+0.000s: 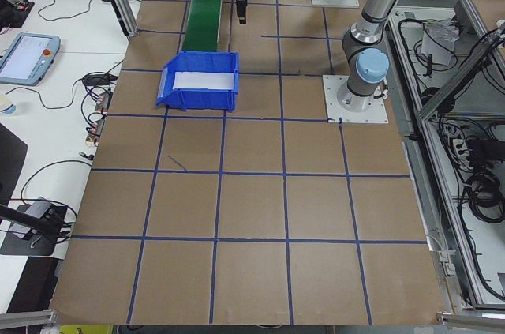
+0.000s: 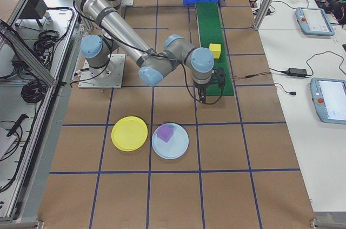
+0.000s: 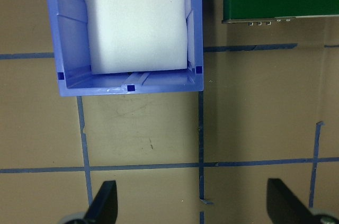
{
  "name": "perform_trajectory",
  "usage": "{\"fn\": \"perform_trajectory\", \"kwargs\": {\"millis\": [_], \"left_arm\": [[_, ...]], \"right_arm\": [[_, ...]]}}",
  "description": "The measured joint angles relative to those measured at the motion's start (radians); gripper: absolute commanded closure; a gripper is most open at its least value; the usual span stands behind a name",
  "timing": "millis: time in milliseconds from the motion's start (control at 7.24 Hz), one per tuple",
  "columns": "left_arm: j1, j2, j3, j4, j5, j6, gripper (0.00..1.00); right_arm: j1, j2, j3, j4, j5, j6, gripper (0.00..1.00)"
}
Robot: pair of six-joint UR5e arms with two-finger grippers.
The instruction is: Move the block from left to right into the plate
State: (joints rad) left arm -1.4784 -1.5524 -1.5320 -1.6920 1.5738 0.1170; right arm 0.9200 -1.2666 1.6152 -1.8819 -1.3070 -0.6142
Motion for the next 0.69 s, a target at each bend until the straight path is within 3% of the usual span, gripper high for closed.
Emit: {"fn": "perform_trajectory", "kwargs": {"millis": [276, 691], "left_arm": [[0.0, 0.004, -0.01, 0.0, 0.001, 0.002, 0.0], [0.001, 0.004, -0.011, 0.0, 0.002, 0.003, 0.0]], "right_arm": [[0.163, 0.012, -0.004, 0.011, 0.025, 0.273, 0.0], [0.29, 0.093, -0.023, -0.131, 0.052, 0.515, 0.0]]}}
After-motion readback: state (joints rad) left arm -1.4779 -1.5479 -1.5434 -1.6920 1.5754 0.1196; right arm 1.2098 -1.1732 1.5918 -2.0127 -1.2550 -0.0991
